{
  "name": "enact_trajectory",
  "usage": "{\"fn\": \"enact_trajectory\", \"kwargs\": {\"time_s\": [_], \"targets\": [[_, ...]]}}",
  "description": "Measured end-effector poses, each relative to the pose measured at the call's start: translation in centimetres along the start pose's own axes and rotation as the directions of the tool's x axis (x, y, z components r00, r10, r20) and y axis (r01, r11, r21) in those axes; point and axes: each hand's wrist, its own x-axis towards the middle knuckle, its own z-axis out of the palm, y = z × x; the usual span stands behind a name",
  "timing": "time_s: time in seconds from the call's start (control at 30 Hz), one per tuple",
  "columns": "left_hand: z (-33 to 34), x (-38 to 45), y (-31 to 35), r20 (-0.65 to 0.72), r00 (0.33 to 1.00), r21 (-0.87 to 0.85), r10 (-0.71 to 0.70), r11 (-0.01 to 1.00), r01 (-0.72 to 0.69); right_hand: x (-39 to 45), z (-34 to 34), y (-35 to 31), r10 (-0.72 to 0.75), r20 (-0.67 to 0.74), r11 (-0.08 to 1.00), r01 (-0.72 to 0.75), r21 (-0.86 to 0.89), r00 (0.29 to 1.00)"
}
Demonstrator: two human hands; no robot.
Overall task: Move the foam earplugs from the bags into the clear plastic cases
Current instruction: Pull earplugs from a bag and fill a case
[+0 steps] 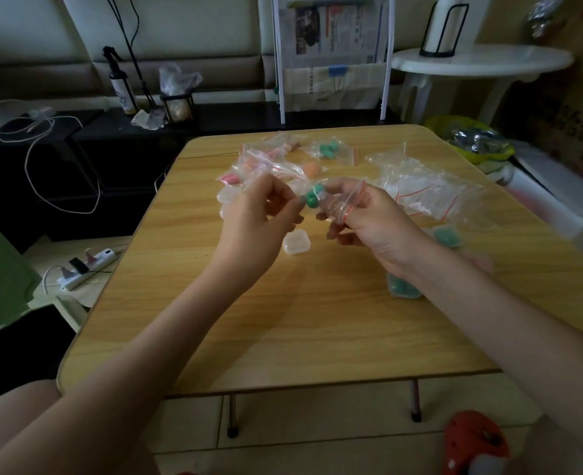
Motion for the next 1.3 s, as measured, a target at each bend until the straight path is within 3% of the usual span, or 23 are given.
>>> {"fn": "enact_trajectory", "kwargs": {"time_s": [0.2, 0.37, 0.43, 0.5, 0.6, 0.77, 1.0, 1.17, 1.23, 1.3], "targets": [[0.1, 0.1, 0.0, -0.022, 0.991, -0.196, -0.134, 0.972, 0.127, -0.1, 0.1, -0.2, -0.076, 0.065, 0.988, 0.083, -0.127, 0.995], [0.1, 0.1, -0.2, 0.069, 0.98, -0.3, -0.185, 0.933, 0.197, -0.1, 0.2, 0.0, -0.099, 0.132, 0.97, 0.126, -0.209, 0.986], [0.1, 0.1, -0.3, 0.063, 0.976, -0.342, -0.207, 0.915, 0.216, -0.2, 0.1, 0.0, -0.15, 0.158, 0.907, 0.2, -0.37, 0.976], [0.2, 0.1, -0.3, 0.043, 0.974, -0.349, -0.22, 0.911, 0.221, -0.2, 0.0, -0.1, -0.217, 0.18, 0.777, 0.281, -0.564, 0.96], [0.4, 0.0, -0.2, 0.031, 0.976, -0.356, -0.217, 0.91, 0.213, 0.0, 0.1, 0.3, -0.337, 0.129, 0.659, 0.332, -0.675, 0.933], [0.5, 0.3, -0.2, 0.02, 0.945, -0.451, -0.326, 0.841, 0.299, 0.0, 0.2, 0.3, -0.521, 0.066, 0.637, 0.44, -0.632, 0.851], [0.2, 1.0, -1.1, -0.062, 0.895, -0.528, -0.441, 0.776, 0.346, -0.7, 0.5, 0.1, -0.367, 0.175, 0.771, 0.404, -0.491, 0.913], [0.1, 1.0, -1.1, -0.109, 0.885, -0.513, -0.452, 0.788, 0.34, -0.8, 0.8, 0.0, -0.21, 0.108, 0.954, 0.228, -0.193, 0.972], [0.2, 1.0, -1.1, -0.115, 0.883, -0.499, -0.455, 0.795, 0.344, -0.6, 0.7, 0.1, -0.195, 0.043, 0.961, 0.2, -0.19, 0.98], [0.2, 1.1, -1.2, -0.138, 0.882, -0.477, -0.451, 0.81, 0.34, -0.3, 0.6, 0.3, -0.287, 0.022, 0.915, 0.281, -0.289, 0.958]]}}
